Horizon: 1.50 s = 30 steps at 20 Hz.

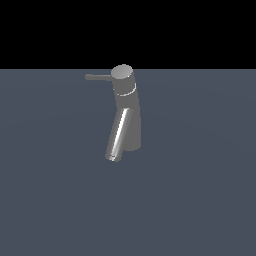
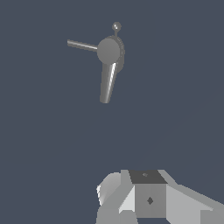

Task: Turn on the faucet by rotating a designated handle.

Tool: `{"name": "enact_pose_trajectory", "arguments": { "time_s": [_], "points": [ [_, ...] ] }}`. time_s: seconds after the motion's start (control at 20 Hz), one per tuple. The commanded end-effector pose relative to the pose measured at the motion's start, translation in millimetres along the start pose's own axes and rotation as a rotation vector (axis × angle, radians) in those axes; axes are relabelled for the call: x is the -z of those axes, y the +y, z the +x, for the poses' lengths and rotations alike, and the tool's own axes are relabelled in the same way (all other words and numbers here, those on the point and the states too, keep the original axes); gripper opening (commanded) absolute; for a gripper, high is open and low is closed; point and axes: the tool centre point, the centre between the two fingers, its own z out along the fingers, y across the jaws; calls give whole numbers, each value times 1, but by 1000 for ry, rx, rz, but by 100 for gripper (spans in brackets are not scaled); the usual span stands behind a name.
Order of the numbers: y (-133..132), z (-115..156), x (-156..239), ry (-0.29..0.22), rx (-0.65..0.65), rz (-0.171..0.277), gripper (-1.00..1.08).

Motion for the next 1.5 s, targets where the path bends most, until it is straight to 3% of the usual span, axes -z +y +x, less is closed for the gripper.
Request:
{"name": "enact_pose_trajectory", "arguments": {
  "time_s": [0.0,0.85,1.45],
  "points": [
    [0,0,0,0,0,0,-100],
    [-9,11,5,37,-54,7,-100],
    [-45,40,12,152,-240,23,-100]
  ]
}}
